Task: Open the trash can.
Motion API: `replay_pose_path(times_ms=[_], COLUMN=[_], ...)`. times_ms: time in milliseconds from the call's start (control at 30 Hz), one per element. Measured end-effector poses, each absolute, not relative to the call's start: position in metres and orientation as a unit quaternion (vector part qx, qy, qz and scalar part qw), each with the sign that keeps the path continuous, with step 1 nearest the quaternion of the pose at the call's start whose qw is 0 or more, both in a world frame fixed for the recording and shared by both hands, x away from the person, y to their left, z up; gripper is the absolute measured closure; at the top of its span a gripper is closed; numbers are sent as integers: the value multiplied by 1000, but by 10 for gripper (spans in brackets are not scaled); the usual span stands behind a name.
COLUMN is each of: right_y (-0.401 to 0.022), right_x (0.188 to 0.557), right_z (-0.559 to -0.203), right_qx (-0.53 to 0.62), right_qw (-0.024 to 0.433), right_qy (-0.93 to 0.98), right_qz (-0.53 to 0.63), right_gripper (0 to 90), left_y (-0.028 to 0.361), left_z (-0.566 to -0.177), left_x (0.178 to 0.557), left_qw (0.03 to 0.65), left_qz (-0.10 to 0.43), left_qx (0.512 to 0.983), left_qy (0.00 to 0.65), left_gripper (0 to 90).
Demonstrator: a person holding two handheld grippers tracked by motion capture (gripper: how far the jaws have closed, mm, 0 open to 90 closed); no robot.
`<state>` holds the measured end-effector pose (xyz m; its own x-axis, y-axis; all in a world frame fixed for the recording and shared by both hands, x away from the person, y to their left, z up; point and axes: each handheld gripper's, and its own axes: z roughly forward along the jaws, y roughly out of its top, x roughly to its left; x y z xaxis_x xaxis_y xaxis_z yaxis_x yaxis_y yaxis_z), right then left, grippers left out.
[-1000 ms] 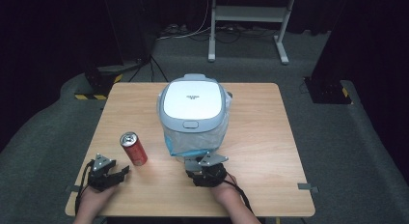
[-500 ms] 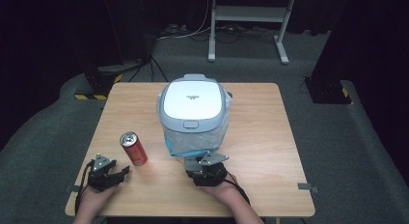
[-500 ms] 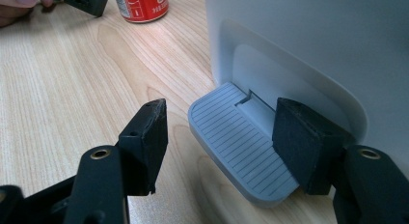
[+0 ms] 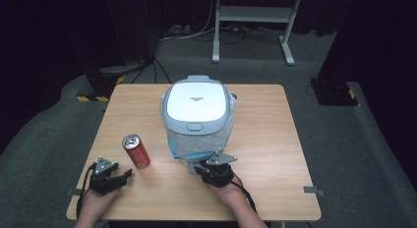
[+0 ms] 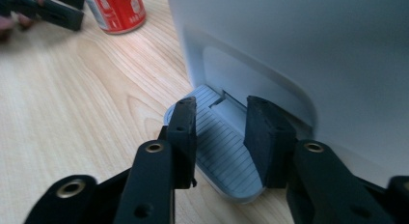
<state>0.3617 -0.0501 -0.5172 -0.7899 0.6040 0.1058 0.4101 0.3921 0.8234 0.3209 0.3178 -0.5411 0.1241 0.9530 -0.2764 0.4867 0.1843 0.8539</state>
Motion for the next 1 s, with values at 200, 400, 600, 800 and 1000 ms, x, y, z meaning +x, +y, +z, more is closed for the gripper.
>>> replay_pose_path(times_ms=[200,400,600,800,1000], right_y=[-47,-45,-39,-37,-37], right_x=[360,360,360,363,363], right_z=[-517,-518,-519,-520,-520], right_qx=[305,304,304,309,310], right_qw=[120,123,130,121,122], right_qy=[832,836,850,857,857], right_qz=[447,439,410,393,392], right_gripper=[655,655,639,626,627], left_y=[318,318,317,318,318], left_z=[-541,-541,-541,-541,-541], left_x=[321,321,320,320,319], left_qw=[466,465,466,464,462], left_qz=[250,251,251,251,250], left_qx=[588,588,587,589,594], left_qy=[612,612,613,612,609], left_gripper=[358,359,359,359,351])
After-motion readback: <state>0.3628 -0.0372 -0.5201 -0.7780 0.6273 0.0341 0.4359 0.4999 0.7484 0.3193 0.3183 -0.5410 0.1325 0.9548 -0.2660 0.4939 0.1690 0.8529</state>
